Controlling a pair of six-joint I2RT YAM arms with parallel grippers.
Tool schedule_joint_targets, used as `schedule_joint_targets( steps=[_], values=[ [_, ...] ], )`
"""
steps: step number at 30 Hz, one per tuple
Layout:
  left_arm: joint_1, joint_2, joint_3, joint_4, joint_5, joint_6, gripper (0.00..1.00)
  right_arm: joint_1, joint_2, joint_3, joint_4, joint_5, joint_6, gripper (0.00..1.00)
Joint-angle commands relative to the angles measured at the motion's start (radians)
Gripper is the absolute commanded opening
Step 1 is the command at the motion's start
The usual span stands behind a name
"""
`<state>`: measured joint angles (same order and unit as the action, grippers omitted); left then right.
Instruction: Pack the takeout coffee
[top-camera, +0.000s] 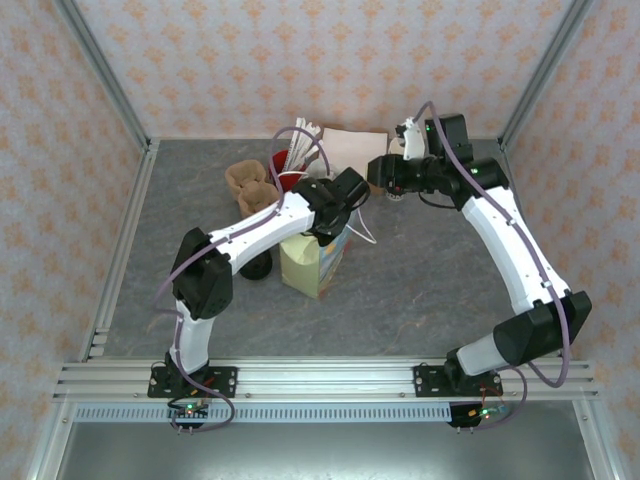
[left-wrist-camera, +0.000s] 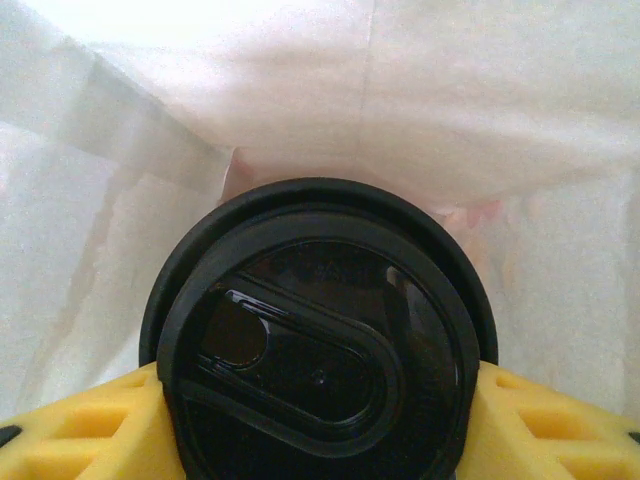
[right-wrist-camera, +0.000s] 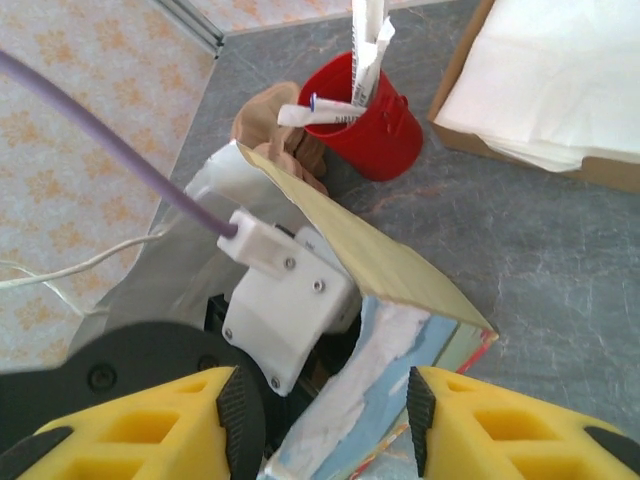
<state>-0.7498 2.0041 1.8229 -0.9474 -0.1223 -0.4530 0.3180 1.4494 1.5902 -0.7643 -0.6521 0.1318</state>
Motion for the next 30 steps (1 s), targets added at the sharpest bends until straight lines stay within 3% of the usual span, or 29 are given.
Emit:
schedule_joint_targets(
  steps=[1,16,30],
  values=[
    [0.004,0.031,0.052,-0.11,0.045,-0.059,0.58,0.031,-0.03,-0.028,-0.021,0.052,0.038,0.49],
    [0.037,0.034,0.088,-0.131,0.099,-0.164,0.56,0.089,0.019,-0.067,0.024,0.055,0.117,0.52],
    [0.061,0.105,0.072,-0.119,0.107,-0.12,0.56,0.09,-0.002,-0.09,0.016,0.07,0.096,0.52]
  ],
)
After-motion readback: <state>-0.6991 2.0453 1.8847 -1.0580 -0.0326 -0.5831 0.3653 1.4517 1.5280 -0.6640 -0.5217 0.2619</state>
